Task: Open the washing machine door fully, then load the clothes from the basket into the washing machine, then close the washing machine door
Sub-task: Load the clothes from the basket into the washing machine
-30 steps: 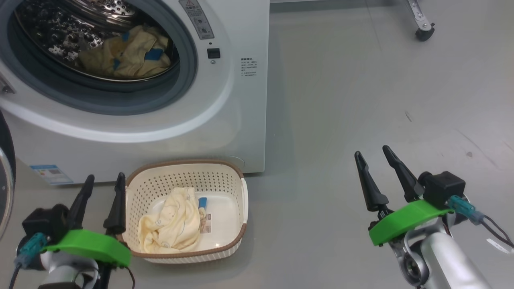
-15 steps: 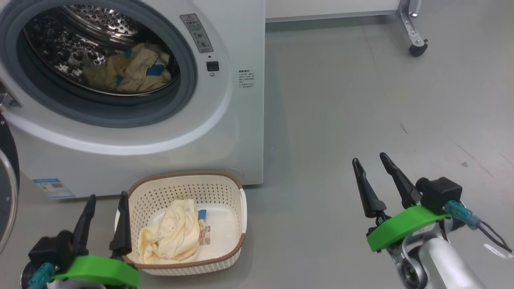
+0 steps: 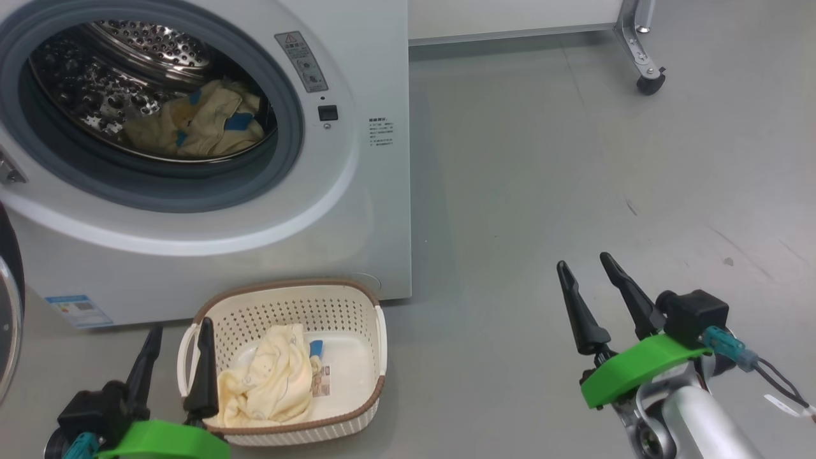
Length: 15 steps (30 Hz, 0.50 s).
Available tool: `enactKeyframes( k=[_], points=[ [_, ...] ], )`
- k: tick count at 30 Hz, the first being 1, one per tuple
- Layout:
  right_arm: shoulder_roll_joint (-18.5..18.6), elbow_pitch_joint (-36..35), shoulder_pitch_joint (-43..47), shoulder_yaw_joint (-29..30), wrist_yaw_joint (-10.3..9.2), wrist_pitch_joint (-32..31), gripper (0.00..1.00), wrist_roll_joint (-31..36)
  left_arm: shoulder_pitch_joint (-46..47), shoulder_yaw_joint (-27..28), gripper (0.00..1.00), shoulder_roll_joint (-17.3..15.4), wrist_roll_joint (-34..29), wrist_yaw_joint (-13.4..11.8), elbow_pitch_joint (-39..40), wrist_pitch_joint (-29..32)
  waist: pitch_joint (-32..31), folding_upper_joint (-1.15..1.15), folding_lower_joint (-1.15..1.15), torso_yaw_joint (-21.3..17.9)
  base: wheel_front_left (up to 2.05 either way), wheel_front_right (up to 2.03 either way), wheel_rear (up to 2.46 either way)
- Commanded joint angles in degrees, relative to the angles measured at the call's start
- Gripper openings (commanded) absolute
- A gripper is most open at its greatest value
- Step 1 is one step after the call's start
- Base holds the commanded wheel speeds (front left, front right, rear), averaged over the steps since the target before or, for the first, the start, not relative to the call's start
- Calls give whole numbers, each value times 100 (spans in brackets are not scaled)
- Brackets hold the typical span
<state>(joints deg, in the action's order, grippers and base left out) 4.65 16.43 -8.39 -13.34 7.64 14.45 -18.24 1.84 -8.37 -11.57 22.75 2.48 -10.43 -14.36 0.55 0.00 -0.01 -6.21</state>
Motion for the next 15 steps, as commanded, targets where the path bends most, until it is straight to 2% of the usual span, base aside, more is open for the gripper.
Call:
enactKeyframes(
  k=[1, 15],
  points=[
    [1, -155, -145, -126, -15, 55, 100, -43, 146, 285, 100, -49, -88, 21, 140, -63, -7, 0, 1, -6, 0, 0, 0],
    [18, -125, -159, -173, -15, 55, 100, -60, 108, 501, 100, 196, -403, 215, 10, -63, -49, 0, 1, -51, 0, 0, 0]
  ],
)
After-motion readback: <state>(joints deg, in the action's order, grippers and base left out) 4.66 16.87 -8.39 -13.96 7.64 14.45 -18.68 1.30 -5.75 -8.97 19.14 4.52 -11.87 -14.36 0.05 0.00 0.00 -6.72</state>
